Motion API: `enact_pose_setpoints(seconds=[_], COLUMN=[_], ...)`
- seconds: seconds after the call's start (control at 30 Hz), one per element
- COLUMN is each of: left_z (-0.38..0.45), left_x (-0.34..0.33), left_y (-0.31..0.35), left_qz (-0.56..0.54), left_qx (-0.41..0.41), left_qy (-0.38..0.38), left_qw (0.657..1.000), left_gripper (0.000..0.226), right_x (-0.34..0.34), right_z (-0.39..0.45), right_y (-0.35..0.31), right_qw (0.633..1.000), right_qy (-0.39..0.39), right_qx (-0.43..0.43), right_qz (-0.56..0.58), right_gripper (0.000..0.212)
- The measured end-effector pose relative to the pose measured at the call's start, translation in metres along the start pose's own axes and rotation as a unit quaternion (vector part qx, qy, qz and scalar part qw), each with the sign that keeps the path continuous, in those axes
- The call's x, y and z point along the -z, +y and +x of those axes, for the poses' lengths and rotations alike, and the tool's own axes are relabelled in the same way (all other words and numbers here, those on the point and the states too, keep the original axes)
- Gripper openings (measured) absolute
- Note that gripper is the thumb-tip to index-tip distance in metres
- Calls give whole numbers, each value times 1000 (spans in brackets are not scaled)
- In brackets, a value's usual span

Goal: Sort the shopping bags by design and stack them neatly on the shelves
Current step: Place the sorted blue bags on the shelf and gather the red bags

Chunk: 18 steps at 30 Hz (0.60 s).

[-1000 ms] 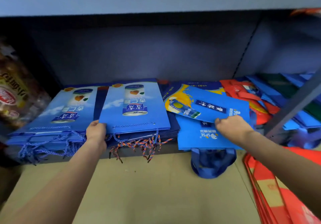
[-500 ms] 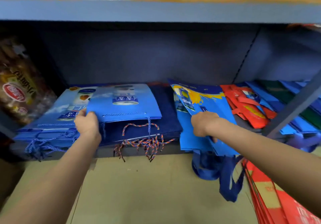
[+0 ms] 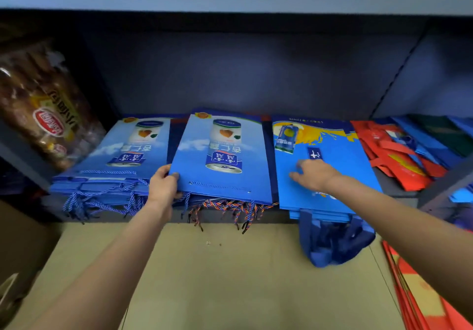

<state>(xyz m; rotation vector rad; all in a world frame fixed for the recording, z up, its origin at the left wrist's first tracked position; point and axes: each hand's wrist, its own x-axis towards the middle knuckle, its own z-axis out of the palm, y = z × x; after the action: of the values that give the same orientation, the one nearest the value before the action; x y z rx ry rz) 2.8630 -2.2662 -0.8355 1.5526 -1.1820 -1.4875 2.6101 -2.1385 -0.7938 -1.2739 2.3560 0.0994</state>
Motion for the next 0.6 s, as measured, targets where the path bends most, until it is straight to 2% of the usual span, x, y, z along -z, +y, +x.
enact_pose_setpoints(seconds=[0.07,0.13,0.17,0.2,0.33,0.47,0.53,0.6], left_z=[-5,-13,-17,-19,-19,-3,11,25], left_x=[1,1,1,2,20,61,88,115], left_y=[2,2,1,0,10,30,36,35], left_qz=[-54,-105,-110,-106,-70,-63,-9,154], left_qx=[46,75,73,65,13,-41,-91,-123], left_qy=[-28,-39,-41,-40,-8,77,144,215], left_qw=[997,991,990,991,997,994,985,957], left_gripper=[25,29,31,33,37,37,36,42], right_x=[-2,-10,-15,-20,-26,-31,-30,-26], right_z=[3,2,3,7,18,15,13,8], right_y=[-13,-32,-41,-49,-79,-130,-159,-180], right_qw=[977,904,877,864,863,824,796,762], right_qy=[7,-33,-36,-17,106,143,85,-53], right_qx=[3,-21,-38,-50,-48,10,65,121], right_qz=[214,426,478,500,492,548,596,634], right_gripper=[55,61,61,62,45,32,36,40])
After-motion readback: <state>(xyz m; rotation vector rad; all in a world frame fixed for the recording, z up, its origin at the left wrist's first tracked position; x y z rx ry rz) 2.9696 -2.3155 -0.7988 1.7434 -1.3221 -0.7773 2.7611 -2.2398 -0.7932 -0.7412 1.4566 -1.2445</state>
